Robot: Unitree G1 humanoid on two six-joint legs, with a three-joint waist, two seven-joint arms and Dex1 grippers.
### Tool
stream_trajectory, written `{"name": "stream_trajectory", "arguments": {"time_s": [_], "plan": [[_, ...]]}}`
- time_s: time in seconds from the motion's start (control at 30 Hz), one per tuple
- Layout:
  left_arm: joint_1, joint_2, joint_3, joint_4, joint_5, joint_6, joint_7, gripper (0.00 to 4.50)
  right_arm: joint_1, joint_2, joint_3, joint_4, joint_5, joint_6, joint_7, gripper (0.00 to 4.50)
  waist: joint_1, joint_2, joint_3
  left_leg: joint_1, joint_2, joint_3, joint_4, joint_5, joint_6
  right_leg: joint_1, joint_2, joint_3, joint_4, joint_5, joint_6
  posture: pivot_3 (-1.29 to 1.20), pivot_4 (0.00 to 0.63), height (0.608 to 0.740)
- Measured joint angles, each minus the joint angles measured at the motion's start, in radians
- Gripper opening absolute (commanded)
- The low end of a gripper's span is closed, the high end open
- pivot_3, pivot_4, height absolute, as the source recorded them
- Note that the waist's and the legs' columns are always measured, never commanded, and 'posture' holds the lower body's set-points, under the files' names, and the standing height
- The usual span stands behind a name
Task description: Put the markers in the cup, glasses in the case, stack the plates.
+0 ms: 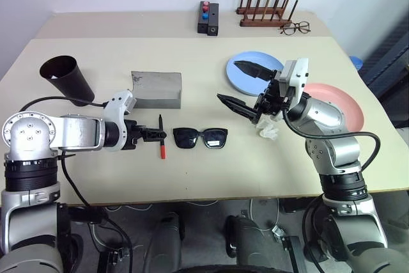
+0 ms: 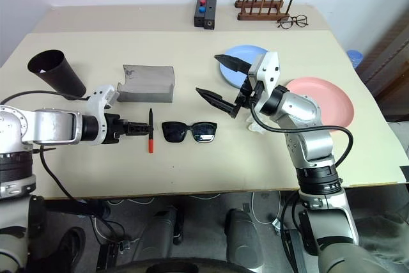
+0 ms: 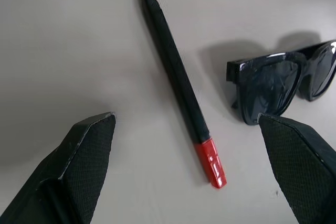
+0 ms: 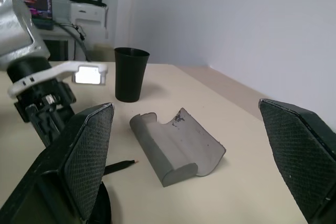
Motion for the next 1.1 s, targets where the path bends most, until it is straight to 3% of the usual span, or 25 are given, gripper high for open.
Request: {"name": "stream_trajectory", "arguments": {"time_s": [0.17, 0.37, 0.63, 0.83, 1.1], "plan": [[-0.054, 0.102, -0.149, 0.095, -0.11, 0.002, -0.02, 4.49, 0.006, 0.001, 0.0, -0.004, -0.001, -0.002, -0.006, 4.5, 0.001, 0.0, 0.0, 0.0, 0.0, 0.0, 0.0, 0.0, 0.0, 0.0, 0.0, 0.0, 0.0, 0.0, -0.001, 0.0, 0.15, 0.74], [-0.248, 0.138, -0.304, 0.266, -0.113, 0.002, -0.106, 4.49, 0.004, 0.02, 0.002, 0.001, -0.011, -0.014, -0.008, 4.5, 0.004, 0.0, 0.0, -0.001, 0.0, 0.0, 0.0, 0.0, 0.0, 0.0, 0.0, 0.0, -0.002, 0.0, -0.001, 0.0, 0.15, 0.74], [-0.465, 0.127, -0.54, 0.512, 0.029, 0.002, -0.31, 4.49, 0.004, 0.037, 0.009, 0.002, -0.023, -0.04, -0.017, 4.5, -0.002, 0.0, 0.0, -0.001, 0.0, 0.0, -0.002, 0.0, 0.0, -0.001, 0.0, 0.0, -0.003, 0.0, -0.001, 0.0, 0.15, 0.74], [-0.581, 0.135, -0.729, 0.581, 0.173, 0.002, -0.591, 4.49, 0.01, 0.046, 0.01, 0.002, -0.033, -0.049, -0.031, 4.5, -0.001, 0.0, 0.0, -0.002, 0.0, 0.0, -0.002, 0.0, 0.0, -0.002, 0.0, 0.0, -0.004, 0.0, -0.001, 0.0, 0.15, 0.74], [-0.688, 0.078, -0.84, 0.631, 0.508, 0.002, -0.955, 4.49, 0.014, 0.061, 0.011, 0.002, -0.05, -0.07, -0.049, 4.5, -0.002, 0.0, 0.0, -0.003, 0.0, 0.001, -0.005, 0.0, 0.0, -0.002, 0.0, 0.0, -0.009, 0.0, -0.001, 0.0, 0.15, 0.74]]}}
